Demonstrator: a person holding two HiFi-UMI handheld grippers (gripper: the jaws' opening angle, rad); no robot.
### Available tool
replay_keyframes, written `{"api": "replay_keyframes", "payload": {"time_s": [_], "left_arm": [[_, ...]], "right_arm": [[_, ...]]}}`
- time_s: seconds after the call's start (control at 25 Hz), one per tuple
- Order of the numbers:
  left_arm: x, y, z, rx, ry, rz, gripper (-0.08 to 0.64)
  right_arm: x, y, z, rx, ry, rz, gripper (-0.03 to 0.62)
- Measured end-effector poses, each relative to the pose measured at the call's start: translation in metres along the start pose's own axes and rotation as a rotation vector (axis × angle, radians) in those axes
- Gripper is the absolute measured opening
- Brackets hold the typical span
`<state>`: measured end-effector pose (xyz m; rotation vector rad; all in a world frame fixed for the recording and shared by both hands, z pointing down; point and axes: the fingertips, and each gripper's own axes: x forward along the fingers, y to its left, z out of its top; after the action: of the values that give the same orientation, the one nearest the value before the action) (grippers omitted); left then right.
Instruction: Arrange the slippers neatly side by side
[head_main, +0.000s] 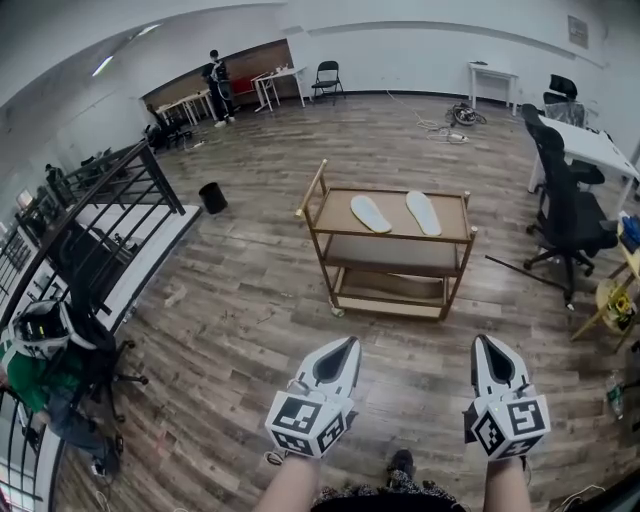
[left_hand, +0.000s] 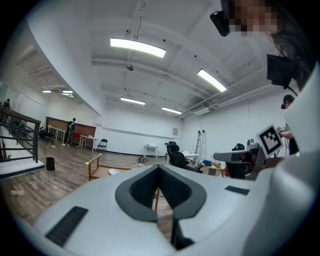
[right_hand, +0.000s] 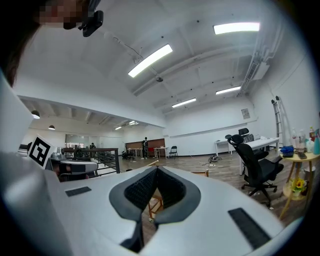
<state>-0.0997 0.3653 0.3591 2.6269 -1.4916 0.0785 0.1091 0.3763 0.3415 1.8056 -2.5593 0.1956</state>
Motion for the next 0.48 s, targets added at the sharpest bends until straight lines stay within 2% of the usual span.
{"api": "replay_keyframes", "payload": {"time_s": [0.24, 0.48], "left_arm": [[0.051, 0.010, 0.002, -0.008, 0.015, 0.027, -0.005], [0.087, 0.028, 0.000, -0.016, 0.033, 0.053, -0.005]], "right_arm": [[0.045, -0.035, 0.001, 0.004, 0.015, 0.032, 0.005], [0.085, -0.052, -0.003, 0.020, 0.036, 0.056, 0.005]]}}
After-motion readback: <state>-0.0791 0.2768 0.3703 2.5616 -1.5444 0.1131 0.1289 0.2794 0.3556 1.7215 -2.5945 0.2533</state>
